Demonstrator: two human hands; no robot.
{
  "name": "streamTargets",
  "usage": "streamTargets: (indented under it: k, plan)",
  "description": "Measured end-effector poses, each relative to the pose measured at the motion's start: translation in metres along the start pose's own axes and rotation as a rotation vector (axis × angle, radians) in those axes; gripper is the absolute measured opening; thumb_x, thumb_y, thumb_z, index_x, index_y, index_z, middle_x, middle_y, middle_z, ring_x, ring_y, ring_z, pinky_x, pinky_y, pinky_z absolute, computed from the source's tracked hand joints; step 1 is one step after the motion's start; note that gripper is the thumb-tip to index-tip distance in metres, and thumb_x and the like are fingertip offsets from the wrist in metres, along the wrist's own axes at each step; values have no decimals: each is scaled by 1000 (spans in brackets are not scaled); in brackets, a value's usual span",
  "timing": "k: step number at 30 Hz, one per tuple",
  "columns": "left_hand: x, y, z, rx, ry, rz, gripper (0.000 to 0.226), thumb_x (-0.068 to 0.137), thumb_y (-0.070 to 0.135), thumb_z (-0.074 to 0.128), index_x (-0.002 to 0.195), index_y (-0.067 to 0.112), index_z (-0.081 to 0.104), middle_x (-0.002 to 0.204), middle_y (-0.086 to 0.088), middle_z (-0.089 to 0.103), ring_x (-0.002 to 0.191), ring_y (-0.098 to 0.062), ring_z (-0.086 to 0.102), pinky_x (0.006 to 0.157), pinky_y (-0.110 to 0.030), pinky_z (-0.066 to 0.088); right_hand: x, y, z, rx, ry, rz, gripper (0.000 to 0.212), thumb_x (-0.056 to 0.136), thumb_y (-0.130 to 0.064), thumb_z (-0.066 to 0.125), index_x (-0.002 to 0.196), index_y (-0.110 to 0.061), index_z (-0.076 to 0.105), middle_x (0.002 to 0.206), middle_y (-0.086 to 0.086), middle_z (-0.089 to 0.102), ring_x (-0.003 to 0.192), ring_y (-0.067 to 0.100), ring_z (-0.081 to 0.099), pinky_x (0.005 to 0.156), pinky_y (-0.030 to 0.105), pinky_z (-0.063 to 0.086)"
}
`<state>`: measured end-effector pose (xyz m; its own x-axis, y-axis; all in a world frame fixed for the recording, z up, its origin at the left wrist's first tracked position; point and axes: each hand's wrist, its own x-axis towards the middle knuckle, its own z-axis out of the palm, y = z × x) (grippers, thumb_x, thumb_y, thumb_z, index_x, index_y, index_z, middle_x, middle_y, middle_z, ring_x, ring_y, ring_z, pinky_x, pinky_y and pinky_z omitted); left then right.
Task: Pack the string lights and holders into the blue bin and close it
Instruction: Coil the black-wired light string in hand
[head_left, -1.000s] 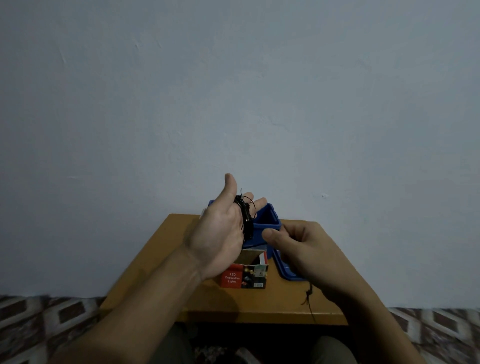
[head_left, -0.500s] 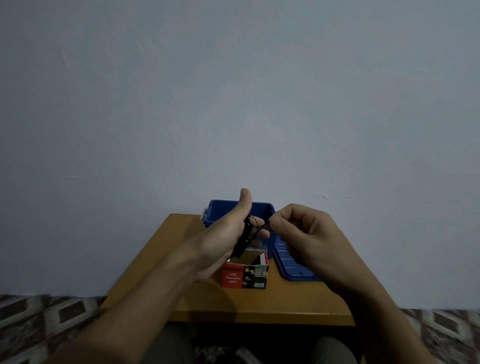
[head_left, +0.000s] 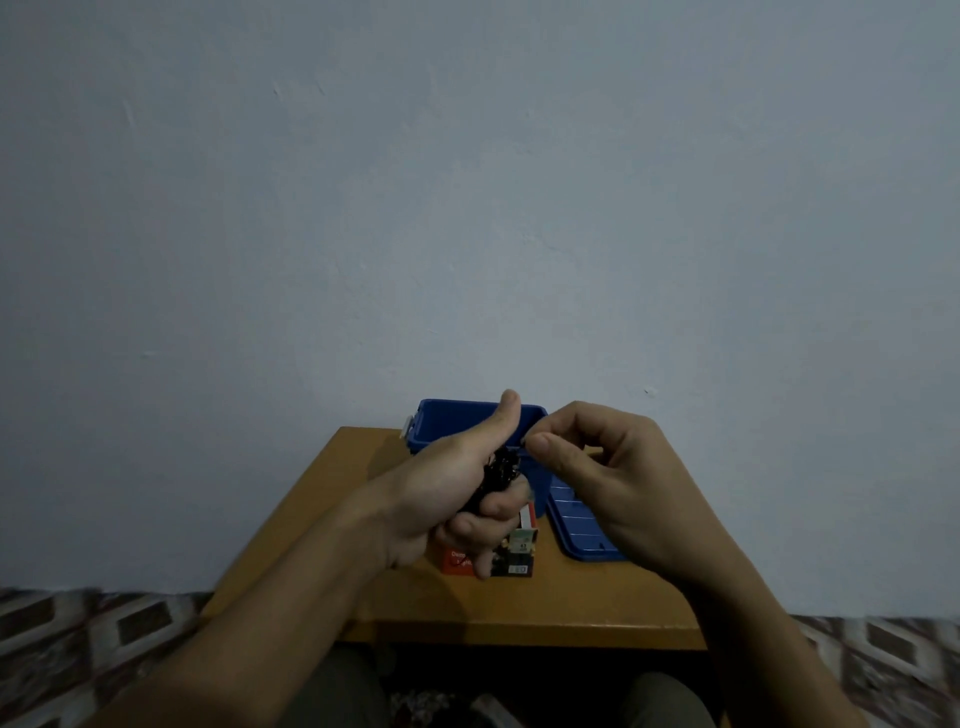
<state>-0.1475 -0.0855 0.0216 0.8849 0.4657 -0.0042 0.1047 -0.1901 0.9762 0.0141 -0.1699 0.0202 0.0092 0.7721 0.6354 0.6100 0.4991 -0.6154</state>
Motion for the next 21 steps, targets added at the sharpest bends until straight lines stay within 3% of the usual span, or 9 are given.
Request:
streamTargets:
  k: [2, 5, 11, 15, 21]
  plan:
    - [0, 0, -3, -66, -85, 2, 77, 89, 81, 19, 51, 15, 31, 39, 1, 27, 39, -15, 22, 54, -33, 42, 0, 3, 1, -4, 0, 15, 13, 97, -25, 61, 95, -17, 71, 78, -9, 69, 66, 2, 60, 62, 16, 45]
    - [0, -1, -6, -207, -220, 38, 75, 89, 80, 26, 48, 18, 32, 37, 3, 28, 35, -11, 23, 51, -31, 39, -1, 5, 1, 84, -21, 41, 13, 100, -19, 57, 99, -10, 66, 65, -18, 60, 56, -3, 56, 52, 10, 42]
    - [3, -5, -11, -573, -494, 169, 71, 93, 75, 28, 49, 18, 32, 38, 2, 27, 33, -13, 25, 51, -29, 44, 0, 2, 2, 119, -92, 44, 15, 102, -17, 51, 100, -8, 62, 62, -20, 56, 52, -3, 50, 50, 9, 38]
    - [3, -6, -13, -638, -502, 190, 73, 92, 76, 29, 49, 17, 32, 38, 1, 27, 34, -14, 24, 52, -30, 42, 0, 0, 3, 94, -85, 46, 14, 101, -14, 52, 102, -13, 66, 68, -17, 60, 59, -1, 53, 56, 14, 42]
    - [4, -6, -15, -670, -502, 214, 74, 93, 76, 22, 49, 17, 33, 38, 0, 27, 35, -15, 26, 54, -30, 43, 3, 5, 11, -136, 30, 39, 14, 99, -19, 57, 101, -24, 70, 90, -12, 70, 87, 6, 65, 76, 25, 54]
